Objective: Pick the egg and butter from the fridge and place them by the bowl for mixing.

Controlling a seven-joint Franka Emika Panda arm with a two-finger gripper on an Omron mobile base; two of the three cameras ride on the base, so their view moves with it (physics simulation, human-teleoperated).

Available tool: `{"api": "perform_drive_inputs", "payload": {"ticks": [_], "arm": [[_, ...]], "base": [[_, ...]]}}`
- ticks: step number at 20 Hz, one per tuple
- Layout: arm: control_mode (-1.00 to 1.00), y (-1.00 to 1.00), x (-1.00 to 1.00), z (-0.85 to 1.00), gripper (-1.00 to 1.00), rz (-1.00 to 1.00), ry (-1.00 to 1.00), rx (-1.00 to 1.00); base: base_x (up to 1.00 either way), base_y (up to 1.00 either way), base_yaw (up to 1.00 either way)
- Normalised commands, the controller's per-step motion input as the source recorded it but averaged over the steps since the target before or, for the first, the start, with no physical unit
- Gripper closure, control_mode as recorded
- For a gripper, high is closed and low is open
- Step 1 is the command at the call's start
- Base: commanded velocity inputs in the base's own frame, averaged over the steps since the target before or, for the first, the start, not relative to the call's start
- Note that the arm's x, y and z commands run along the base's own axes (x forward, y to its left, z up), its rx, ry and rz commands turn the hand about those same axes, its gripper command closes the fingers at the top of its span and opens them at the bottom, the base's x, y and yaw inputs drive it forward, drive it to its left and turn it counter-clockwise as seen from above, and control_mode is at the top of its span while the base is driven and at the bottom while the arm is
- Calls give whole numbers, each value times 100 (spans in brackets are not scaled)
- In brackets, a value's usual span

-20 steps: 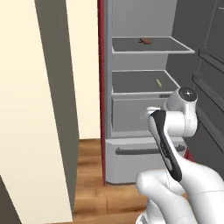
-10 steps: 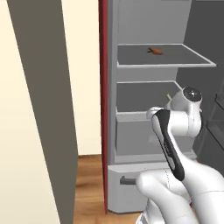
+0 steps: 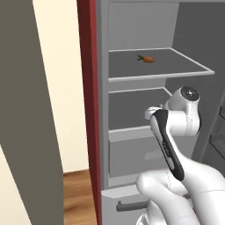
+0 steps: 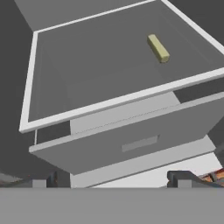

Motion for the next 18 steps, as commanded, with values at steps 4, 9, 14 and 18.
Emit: {"api": "perform_drive_inputs", "payload": {"ticks": [4, 9, 14, 18], "arm": [[100, 0, 0, 0, -100, 0, 0, 0], [100, 0, 0, 0, -100, 0, 0, 0], [100, 0, 0, 0, -100, 0, 0, 0], [100, 0, 0, 0, -100, 0, 0, 0]], "base": [[64, -2, -14], [52, -10, 0], [7, -2, 0], [0, 0, 0]]}}
